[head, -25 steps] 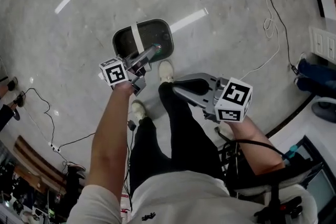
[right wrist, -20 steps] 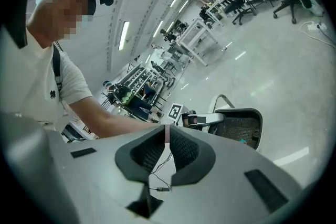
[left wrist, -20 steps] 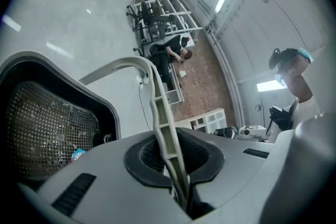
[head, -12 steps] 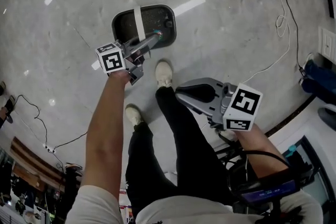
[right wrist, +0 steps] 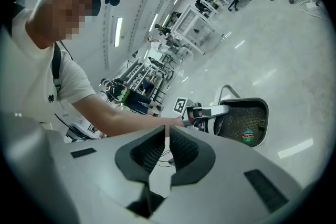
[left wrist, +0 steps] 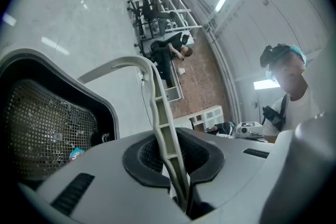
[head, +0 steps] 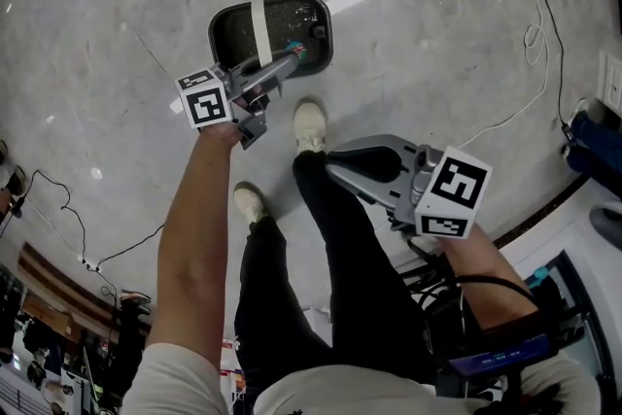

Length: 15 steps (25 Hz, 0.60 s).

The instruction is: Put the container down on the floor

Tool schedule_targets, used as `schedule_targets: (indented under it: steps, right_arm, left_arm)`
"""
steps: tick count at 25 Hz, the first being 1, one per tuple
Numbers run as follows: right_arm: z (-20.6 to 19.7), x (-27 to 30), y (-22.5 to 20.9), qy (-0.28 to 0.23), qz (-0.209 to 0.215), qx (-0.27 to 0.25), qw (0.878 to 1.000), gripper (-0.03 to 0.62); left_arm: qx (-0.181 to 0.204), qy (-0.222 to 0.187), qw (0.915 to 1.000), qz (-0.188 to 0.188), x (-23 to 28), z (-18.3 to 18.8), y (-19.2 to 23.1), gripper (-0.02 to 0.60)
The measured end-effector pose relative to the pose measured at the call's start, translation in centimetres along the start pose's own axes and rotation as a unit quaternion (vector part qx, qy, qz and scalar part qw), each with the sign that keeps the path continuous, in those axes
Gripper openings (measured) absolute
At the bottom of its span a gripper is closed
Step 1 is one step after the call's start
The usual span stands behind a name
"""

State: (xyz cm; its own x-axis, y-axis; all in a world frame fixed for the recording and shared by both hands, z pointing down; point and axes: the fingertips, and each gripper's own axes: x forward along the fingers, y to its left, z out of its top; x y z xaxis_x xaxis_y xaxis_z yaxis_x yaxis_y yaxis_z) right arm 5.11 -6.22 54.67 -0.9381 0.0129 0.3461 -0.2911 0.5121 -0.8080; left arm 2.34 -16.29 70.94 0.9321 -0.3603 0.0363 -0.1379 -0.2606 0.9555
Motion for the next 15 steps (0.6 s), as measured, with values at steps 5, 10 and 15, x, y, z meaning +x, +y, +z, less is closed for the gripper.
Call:
schedule_targets:
  steps: [5,10,15]
  right_arm:
    - [0.25,0.07,-0.10,0.000,0.004,-0.004,1.000,0.019]
    - [-0.08,0.07,-0.28,0.001,0.004,-0.001,1.000,0.018]
    - [-0.14,0.43,-0.13,-0.002,0.007,0.001,1.000,0.018]
  left_arm:
    - [0.000,0.007,1.0000,0.005,0.17,0.31,0.14,0.036]
    - [0.003,0.019,0.9998,0.010,0.33,0.06,0.40,0.108]
    - [0.005,0.027,0.9995,0.015,0.07,-0.11,0.51,0.146]
